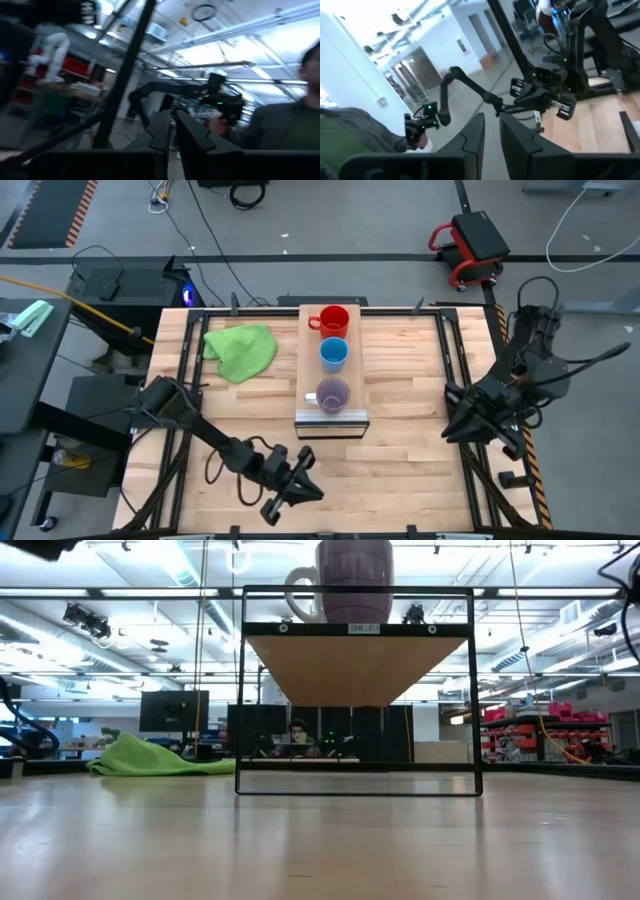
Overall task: Stack small to large cups/mugs on shelf
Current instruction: Return to Home Position
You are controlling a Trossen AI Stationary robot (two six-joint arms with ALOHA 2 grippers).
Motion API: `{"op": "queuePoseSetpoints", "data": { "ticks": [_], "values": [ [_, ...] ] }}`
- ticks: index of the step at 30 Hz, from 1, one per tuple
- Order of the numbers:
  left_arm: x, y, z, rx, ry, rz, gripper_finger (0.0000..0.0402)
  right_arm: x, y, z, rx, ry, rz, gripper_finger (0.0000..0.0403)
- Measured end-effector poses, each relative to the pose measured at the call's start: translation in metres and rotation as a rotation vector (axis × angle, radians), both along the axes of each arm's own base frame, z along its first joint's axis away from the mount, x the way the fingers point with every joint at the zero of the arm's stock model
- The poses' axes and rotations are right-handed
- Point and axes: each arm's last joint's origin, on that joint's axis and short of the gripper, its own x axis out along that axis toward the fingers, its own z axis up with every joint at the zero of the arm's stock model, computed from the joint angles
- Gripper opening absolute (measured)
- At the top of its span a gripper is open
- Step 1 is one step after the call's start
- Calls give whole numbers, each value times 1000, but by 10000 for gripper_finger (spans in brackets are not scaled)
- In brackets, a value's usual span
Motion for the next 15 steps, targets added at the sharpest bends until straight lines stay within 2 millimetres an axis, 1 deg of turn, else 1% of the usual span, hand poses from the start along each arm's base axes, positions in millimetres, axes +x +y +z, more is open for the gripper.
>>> {"op": "queuePoseSetpoints", "data": {
  "ticks": [3, 6, 8, 11, 15],
  "values": [
    [-2, 4, 14, 67, -50, -96, 38, -2, -2, -12, 19, -22, 2, 66],
    [-6, 16, 40, 116, -93, -216, 34, -4, -5, -18, 25, -30, -1, 66],
    [-8, 28, 55, 146, -53, -263, 31, -7, -10, -16, 30, -56, -11, 66],
    [-15, 46, 76, 193, 70, -268, 28, -13, -20, -6, 4, -132, -20, 66],
    [-35, 72, 107, 271, 121, -213, 31, -22, -36, 5, -24, -250, -52, 66]
  ]
}}
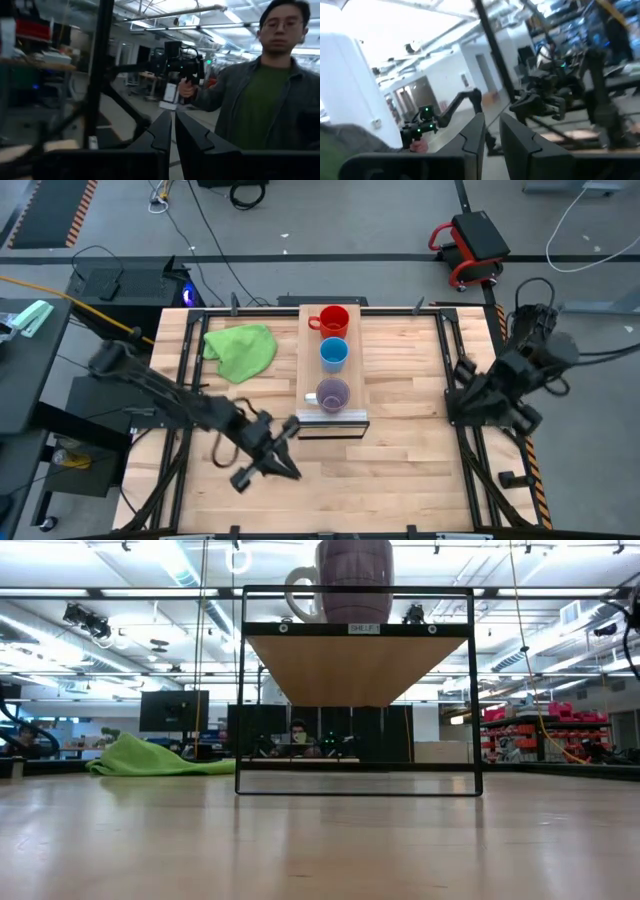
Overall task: Stack small to large cups/mugs on shelf
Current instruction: Return to Home Position
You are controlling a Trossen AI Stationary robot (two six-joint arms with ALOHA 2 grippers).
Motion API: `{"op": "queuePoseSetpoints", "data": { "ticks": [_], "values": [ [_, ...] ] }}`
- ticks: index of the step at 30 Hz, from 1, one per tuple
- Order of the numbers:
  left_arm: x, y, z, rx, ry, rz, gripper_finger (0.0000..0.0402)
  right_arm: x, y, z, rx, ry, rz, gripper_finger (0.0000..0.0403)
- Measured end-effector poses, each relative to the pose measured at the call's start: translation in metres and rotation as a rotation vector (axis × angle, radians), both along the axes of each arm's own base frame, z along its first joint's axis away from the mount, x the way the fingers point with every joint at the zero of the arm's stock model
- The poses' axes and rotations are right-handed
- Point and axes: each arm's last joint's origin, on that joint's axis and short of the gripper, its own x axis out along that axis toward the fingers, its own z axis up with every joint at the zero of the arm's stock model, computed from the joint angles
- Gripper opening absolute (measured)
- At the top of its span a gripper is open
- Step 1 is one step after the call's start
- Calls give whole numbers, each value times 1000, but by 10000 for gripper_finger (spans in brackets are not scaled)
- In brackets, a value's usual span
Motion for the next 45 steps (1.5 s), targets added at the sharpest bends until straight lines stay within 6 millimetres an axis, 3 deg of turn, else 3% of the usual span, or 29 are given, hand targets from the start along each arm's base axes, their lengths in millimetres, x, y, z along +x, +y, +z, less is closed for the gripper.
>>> {"op": "queuePoseSetpoints", "data": {
  "ticks": [5, 9, 12, 15, 20, 24, 29, 35, 45],
  "values": [
    [-37, 31, 27, 42, -80, 58, 38, -20, -33, 6, 40, -68, -48, 66],
    [-70, 58, 20, -36, -85, 76, 41, -44, -63, 10, 102, -167, -42, 66],
    [-84, 62, 9, -68, -108, 65, 38, -47, -65, 6, 124, -182, 17, 66],
    [-87, 58, -9, -62, -85, 36, 34, -38, -52, -9, 143, -107, 79, 66],
    [-93, 52, -23, -100, -81, -46, 30, -20, -26, -51, 269, 28, 224, 66],
    [-100, 49, -23, -103, -151, -128, 34, -13, -12, -78, 353, -99, 324, 66],
    [-98, 56, -36, -96, -104, -125, 40, -10, -11, -110, 354, -207, 288, 66],
    [-99, 86, -50, -118, -124, -56, 36, -16, -31, -110, 277, -379, 119, 66],
    [-99, 120, -53, -77, -155, -53, 35, -42, -64, -97, 208, -472, -68, 66]
  ]
}}
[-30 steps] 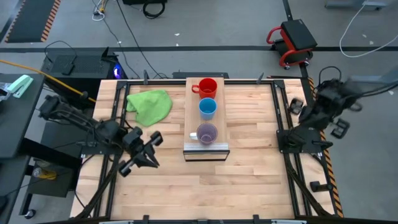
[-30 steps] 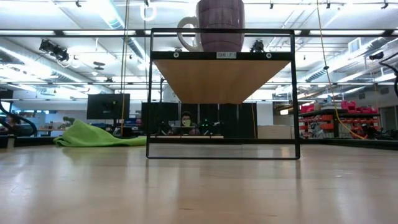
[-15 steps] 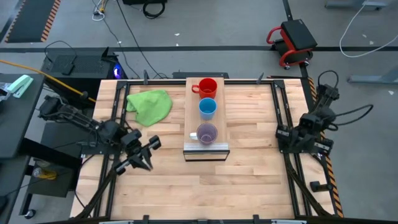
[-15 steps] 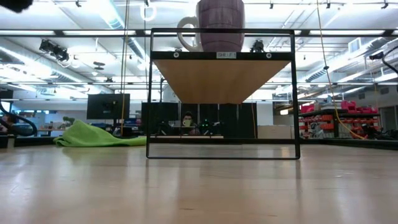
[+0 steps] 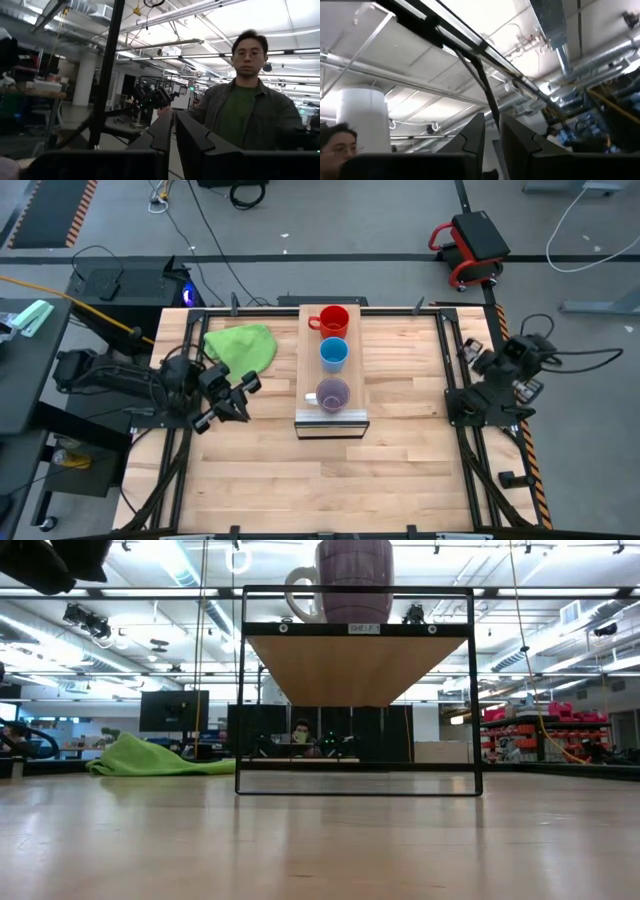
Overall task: Stack small to large cups/mugs on shelf
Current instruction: Return to Home Position
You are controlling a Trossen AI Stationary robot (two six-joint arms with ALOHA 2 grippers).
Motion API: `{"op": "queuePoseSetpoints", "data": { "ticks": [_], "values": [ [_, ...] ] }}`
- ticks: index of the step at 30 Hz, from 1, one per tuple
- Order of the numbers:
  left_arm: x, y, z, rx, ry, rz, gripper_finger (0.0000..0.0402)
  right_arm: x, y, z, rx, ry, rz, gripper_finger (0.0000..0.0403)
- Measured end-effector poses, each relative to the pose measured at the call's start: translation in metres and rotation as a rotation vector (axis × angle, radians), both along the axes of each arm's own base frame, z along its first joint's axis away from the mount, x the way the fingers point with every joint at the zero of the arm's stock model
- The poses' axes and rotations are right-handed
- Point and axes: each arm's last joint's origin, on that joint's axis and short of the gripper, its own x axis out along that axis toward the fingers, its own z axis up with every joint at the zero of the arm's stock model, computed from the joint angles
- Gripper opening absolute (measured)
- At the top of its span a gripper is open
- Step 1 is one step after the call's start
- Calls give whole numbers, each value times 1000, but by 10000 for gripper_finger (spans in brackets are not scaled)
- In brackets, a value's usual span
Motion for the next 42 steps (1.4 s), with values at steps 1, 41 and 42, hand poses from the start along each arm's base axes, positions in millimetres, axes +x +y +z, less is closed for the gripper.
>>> {"op": "queuePoseSetpoints", "data": {
  "ticks": [1, 41, 42],
  "values": [
    [-1, 3, 1, 6, -10, 4, 36, -2, -2, 4, -10, -16, -19, 66],
    [-144, 18, -11, 63, -526, 205, 35, -6, -7, 12, 12, 70, -47, 66],
    [-144, 18, -10, 57, -518, 195, 37, -5, -6, 11, 13, 71, -45, 66]
  ]
}}
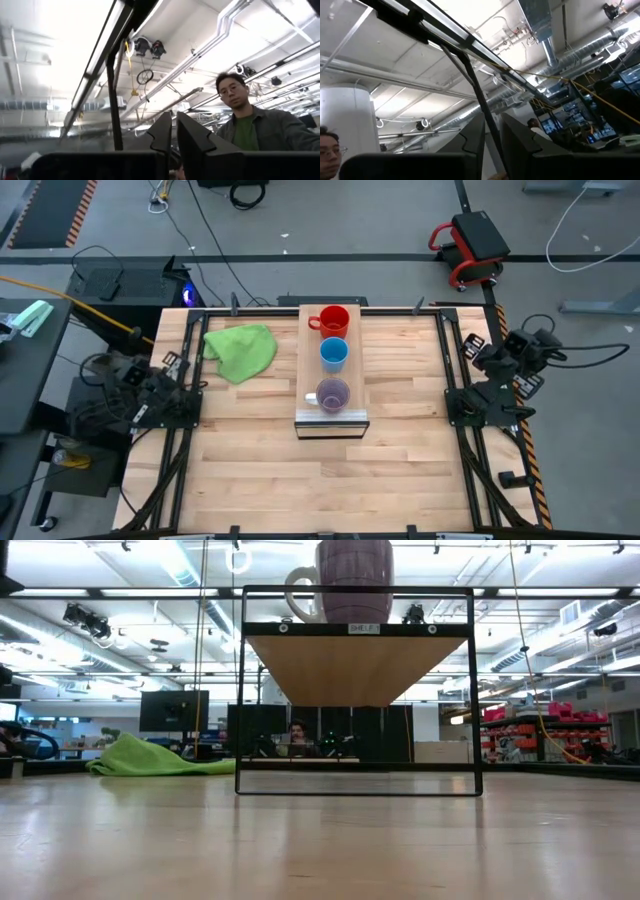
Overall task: Stack small to large cups/mugs on shelf
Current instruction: Return to Home Position
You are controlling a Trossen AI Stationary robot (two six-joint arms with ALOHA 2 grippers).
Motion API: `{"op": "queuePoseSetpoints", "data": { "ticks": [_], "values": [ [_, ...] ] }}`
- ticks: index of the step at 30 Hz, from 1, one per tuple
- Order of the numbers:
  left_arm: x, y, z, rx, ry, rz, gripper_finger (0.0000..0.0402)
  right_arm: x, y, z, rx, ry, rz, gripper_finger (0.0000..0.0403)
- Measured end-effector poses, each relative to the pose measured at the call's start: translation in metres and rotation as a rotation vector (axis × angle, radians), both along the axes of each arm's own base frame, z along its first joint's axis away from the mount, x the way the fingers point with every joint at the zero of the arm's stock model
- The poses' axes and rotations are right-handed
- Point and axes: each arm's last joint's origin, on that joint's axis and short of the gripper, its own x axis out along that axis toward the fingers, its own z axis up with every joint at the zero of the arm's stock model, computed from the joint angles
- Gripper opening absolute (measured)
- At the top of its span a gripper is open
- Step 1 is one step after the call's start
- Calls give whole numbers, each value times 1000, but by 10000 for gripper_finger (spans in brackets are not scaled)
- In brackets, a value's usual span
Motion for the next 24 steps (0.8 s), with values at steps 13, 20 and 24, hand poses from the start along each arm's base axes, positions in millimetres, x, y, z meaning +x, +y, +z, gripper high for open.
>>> {"op": "queuePoseSetpoints", "data": {
  "ticks": [13, 20, 24],
  "values": [
    [22, 10, -31, -148, 201, 16, 30, 18, 12, -30, 15, 76, 4, 66],
    [28, 12, -35, -179, 275, 29, 37, 31, 21, -58, -20, 178, 3, 66],
    [28, 12, -36, -180, 279, 29, 40, 39, 26, -81, -6, 232, -19, 66]
  ]
}}
